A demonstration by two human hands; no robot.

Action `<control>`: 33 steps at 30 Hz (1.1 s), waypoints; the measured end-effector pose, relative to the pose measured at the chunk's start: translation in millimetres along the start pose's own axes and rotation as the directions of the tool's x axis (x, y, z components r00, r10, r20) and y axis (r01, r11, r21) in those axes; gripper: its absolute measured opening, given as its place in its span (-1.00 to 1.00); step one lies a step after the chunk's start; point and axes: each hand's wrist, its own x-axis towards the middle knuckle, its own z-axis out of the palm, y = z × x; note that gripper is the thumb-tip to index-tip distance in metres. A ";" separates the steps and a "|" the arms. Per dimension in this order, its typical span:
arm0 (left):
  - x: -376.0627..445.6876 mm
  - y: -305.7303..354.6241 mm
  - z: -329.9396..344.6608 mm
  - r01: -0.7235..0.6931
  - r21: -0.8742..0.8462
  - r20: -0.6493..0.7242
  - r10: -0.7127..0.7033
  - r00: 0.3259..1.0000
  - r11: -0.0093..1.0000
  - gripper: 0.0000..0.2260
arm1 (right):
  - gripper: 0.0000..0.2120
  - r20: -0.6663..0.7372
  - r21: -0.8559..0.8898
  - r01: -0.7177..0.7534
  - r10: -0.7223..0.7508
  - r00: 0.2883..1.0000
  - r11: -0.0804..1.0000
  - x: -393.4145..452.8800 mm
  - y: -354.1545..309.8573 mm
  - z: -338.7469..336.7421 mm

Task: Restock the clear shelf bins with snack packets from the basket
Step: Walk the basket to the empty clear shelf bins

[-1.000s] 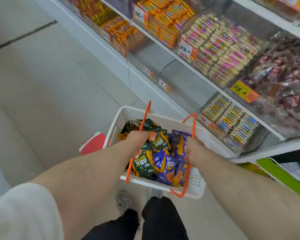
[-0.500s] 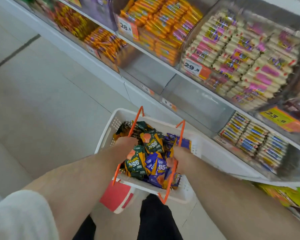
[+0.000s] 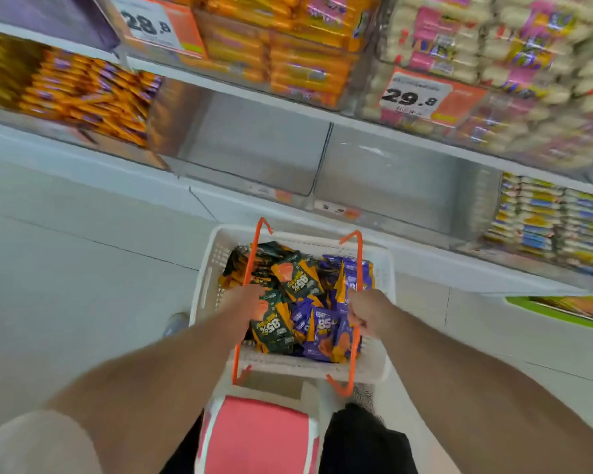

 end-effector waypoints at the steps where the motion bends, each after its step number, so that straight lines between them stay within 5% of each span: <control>1: 15.0 3.8 -2.6 0.010 0.006 0.012 -0.010 1.000 1.000 -0.84 | -0.72 -0.009 0.028 -0.009 0.009 1.000 1.000 10.1 0.1 9.1; 7: 84.8 15.2 -18.7 -0.092 0.076 0.008 0.092 0.996 0.993 -0.75 | -0.83 -0.063 -0.011 0.020 -0.020 0.998 1.000 45.0 0.6 30.8; 10: 117.7 20.3 -23.8 -0.129 0.059 0.008 0.129 0.992 0.990 -0.74 | -0.67 -0.014 0.012 -0.048 0.048 0.999 0.999 64.7 1.7 38.6; 18: 157.9 12.2 -40.1 -0.155 0.070 -0.085 0.160 0.983 0.985 -0.96 | -0.67 -0.165 -0.060 -0.045 0.034 0.986 0.997 114.5 12.3 36.9; 24: 198.9 1.1 -75.4 -0.173 0.185 -0.273 0.219 0.937 0.967 -0.71 | -0.77 -0.319 -0.077 -0.057 0.030 0.947 0.995 141.9 40.6 21.3; 30: 224.7 -9.6 -88.1 -0.154 0.382 -0.255 0.264 0.930 0.911 -0.65 | -0.95 -0.357 -0.055 -0.062 0.039 0.933 0.997 158.0 47.4 17.5; 33: 235.4 -10.8 -86.7 -0.143 0.459 -0.288 0.299 0.910 0.877 -0.47 | -0.79 -0.432 -0.090 -0.119 0.069 0.899 0.989 164.2 49.6 19.0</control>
